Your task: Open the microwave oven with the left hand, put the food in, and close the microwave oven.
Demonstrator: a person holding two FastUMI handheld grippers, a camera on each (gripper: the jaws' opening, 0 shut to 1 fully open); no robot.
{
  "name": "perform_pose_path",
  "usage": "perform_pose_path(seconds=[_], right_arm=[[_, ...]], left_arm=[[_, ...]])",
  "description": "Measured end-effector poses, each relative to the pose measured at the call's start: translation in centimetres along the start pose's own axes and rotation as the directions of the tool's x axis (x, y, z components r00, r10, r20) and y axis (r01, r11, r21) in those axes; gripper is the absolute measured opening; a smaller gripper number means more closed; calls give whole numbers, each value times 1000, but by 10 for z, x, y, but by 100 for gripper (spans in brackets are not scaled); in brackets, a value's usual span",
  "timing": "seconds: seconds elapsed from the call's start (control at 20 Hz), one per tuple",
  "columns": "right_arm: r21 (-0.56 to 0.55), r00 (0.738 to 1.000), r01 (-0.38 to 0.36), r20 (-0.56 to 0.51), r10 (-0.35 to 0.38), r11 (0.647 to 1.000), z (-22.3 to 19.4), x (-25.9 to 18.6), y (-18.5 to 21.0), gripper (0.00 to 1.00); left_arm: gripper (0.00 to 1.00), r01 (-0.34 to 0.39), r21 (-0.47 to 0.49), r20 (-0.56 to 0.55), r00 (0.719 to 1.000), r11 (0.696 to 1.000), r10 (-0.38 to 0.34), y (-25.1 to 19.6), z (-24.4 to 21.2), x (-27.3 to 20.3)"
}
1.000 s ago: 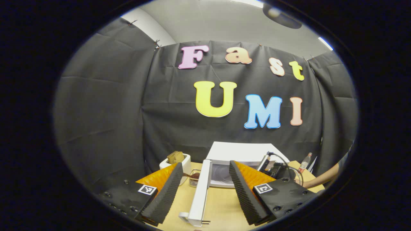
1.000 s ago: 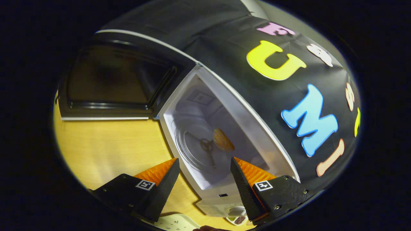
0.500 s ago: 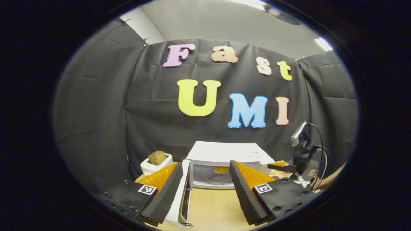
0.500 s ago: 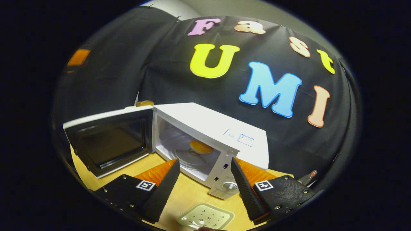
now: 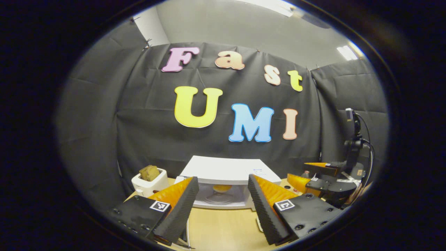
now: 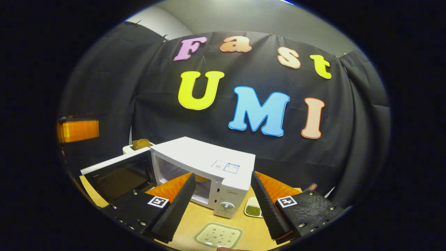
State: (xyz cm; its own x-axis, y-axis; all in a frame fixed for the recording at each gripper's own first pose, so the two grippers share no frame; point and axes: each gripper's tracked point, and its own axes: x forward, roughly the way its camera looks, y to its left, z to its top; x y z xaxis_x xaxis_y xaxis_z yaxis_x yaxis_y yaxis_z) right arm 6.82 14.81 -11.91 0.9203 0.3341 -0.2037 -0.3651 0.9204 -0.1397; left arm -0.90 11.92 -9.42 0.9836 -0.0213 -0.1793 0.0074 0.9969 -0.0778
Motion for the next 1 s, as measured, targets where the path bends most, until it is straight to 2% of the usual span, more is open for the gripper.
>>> perform_pose_path(seconds=[0.2, 0.35, 0.55, 0.65, 0.7, 0.85, 0.9, 1.0], right_arm=[[89, 997, 63, 48, -68, 994, 32, -23, -14, 97], [157, 993, 83, 70, -94, 984, 40, -29, -21, 97], [175, 978, 152, 115, -174, 973, 55, -51, -36, 98], [173, 971, 175, 134, -199, 969, 58, -59, -39, 98], [171, 970, 175, 138, -200, 970, 58, -62, -36, 98], [177, 971, 176, 128, -200, 968, 55, -64, -33, 98], [180, 973, 177, 119, -200, 968, 51, -64, -33, 98], [184, 973, 180, 108, -202, 966, 49, -64, -33, 97]], left_arm=[[91, 59, 10, 10, 998, 998, -59, -13, 5, 9], [90, 81, 42, 35, 996, 996, -83, -13, 15, 14], [93, 89, 52, 68, 993, 995, -92, -6, 25, 9], [91, 96, 50, 64, 993, 994, -99, 1, 21, 4], [81, 93, 51, 58, 994, 994, -96, 6, 19, 4], [26, 21, 79, 54, 998, 997, -25, 39, 17, 0], [7, 63, 70, 48, 997, 996, -66, 35, 18, -7], [7, 25, 114, 30, 999, 993, -29, 62, 15, -18]])
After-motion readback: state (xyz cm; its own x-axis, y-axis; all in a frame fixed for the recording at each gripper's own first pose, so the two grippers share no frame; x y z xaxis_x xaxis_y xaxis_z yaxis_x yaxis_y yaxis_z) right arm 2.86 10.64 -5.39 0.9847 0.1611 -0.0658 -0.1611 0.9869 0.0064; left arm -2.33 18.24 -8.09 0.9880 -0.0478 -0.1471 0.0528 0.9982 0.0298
